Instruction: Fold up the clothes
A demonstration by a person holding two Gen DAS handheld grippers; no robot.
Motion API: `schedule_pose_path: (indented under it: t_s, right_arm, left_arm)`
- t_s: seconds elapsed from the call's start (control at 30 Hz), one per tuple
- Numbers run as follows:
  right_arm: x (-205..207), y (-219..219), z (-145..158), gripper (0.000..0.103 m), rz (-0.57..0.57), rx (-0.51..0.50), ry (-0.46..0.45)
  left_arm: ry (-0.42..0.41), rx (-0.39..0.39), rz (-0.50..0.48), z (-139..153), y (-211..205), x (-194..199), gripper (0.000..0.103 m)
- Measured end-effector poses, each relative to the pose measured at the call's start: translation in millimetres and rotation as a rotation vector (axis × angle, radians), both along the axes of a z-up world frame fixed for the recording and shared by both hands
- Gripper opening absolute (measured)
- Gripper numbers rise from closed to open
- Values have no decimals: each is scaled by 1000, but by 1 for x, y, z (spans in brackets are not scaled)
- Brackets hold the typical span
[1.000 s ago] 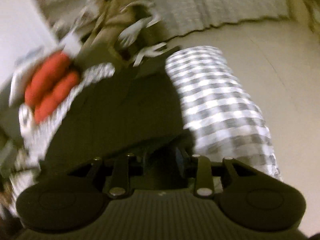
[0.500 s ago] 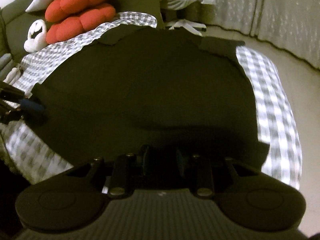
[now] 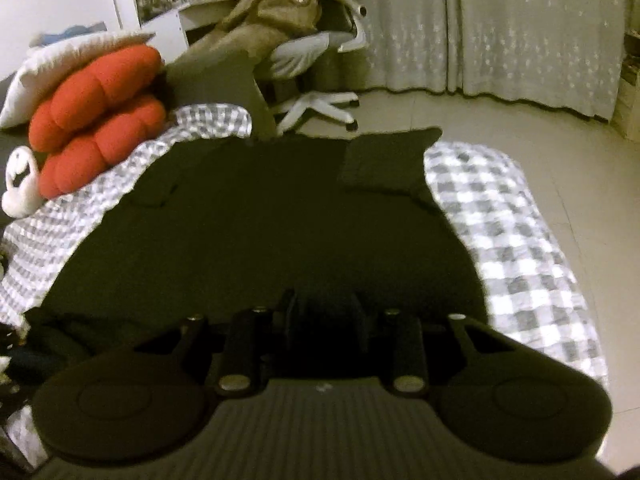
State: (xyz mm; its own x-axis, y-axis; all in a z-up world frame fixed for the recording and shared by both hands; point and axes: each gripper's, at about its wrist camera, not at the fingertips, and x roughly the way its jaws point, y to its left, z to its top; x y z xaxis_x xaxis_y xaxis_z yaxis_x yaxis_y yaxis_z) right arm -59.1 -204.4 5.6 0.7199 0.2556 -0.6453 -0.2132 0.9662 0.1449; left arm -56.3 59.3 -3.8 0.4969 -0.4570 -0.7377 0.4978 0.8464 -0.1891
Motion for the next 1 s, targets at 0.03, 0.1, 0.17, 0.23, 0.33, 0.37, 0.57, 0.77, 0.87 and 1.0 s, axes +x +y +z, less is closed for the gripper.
schedule_pose_path:
  t_s: [0.03, 0.1, 0.17, 0.23, 0.33, 0.37, 0.57, 0.77, 0.87, 1.0]
  right_arm:
    - [-3, -2, 3, 35, -1, -2, -9]
    - [-10, -7, 6, 35, -4, -3, -19]
    - [-17, -12, 7, 35, -7, -3, -23]
    - [-23, -19, 5, 35, -17, -9, -21]
    - [-31, -35, 1, 35, -52, 9, -20]
    - [-33, -41, 0, 36, -67, 18, -19]
    - [-40, -89, -12, 39, -208, 129, 10]
    - [-46, -110, -16, 39, -259, 250, 40]
    - [-46, -111, -19, 39, -274, 267, 61]
    - [-45, -115, -21, 39, -295, 276, 66]
  left_arm:
    - [-10, -1, 6, 0, -1, 4, 44]
    - [-28, -1, 41, 0, 0, 17, 44]
    - [-49, -11, 114, 0, 3, 30, 44]
    - [-72, -15, 224, 2, 12, 42, 45]
    - [-80, 4, 384, 3, 29, 47, 47]
    - [-75, -14, 400, 2, 34, 45, 48]
    - [-43, -123, 498, 0, 65, 31, 54]
    - [-10, -233, 595, -2, 95, 17, 51]
    - [7, -288, 644, -3, 110, 10, 42]
    - [-45, -255, 569, -2, 95, 10, 31]
